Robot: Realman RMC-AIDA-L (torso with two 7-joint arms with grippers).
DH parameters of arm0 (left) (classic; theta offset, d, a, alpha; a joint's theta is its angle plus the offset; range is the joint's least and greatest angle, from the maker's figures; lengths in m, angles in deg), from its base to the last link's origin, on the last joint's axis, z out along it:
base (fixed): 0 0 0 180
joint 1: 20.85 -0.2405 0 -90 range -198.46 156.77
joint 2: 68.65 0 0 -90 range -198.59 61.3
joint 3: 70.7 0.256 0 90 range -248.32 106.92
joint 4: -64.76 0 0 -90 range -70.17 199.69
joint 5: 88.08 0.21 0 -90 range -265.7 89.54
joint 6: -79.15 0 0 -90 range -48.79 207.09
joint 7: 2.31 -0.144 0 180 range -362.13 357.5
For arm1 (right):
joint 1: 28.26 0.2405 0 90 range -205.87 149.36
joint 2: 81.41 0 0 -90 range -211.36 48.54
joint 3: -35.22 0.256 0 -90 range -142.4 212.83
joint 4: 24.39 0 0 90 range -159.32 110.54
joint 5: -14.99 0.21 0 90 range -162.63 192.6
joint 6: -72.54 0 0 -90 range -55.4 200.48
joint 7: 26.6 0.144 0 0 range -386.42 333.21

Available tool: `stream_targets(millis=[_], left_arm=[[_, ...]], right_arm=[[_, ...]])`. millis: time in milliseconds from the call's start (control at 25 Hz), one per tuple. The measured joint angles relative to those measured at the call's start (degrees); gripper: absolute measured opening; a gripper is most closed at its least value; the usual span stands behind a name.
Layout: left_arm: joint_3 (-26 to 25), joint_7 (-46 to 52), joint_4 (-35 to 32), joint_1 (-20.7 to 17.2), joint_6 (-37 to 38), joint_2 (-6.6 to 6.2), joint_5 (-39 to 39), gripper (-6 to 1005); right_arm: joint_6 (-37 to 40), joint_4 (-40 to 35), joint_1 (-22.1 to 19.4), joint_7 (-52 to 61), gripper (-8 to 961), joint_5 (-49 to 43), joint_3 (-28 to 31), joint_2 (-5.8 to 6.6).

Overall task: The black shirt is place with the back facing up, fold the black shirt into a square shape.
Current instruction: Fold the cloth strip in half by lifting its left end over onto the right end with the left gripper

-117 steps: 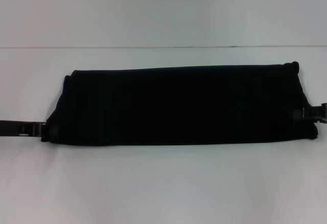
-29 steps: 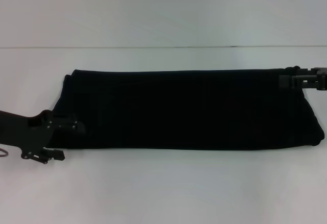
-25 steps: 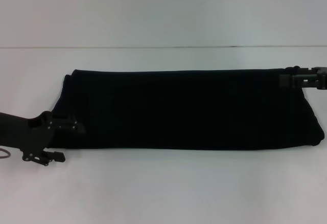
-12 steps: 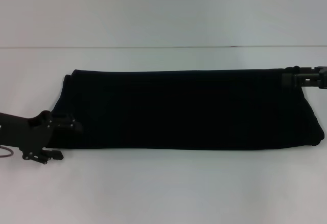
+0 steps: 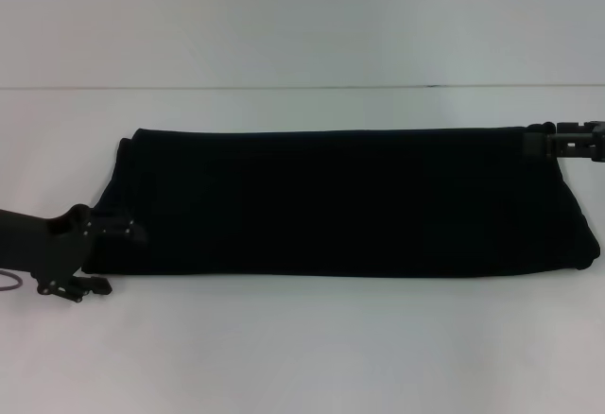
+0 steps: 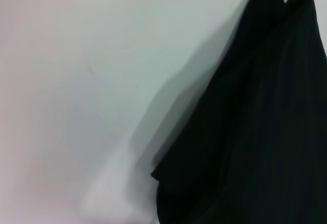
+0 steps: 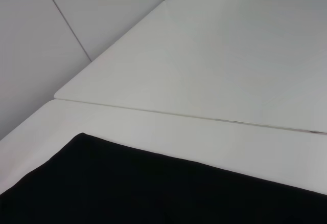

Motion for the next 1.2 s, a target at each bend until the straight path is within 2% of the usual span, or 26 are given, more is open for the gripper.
stream_targets(millis=[1200], left_arm=[[0.0,-0.4,0.8,0.4,-5.4,-0.09,-0.2,902]], right_arm=[[0.1,0.0,-0.1,0.2,929,0.0,1.1,0.00]])
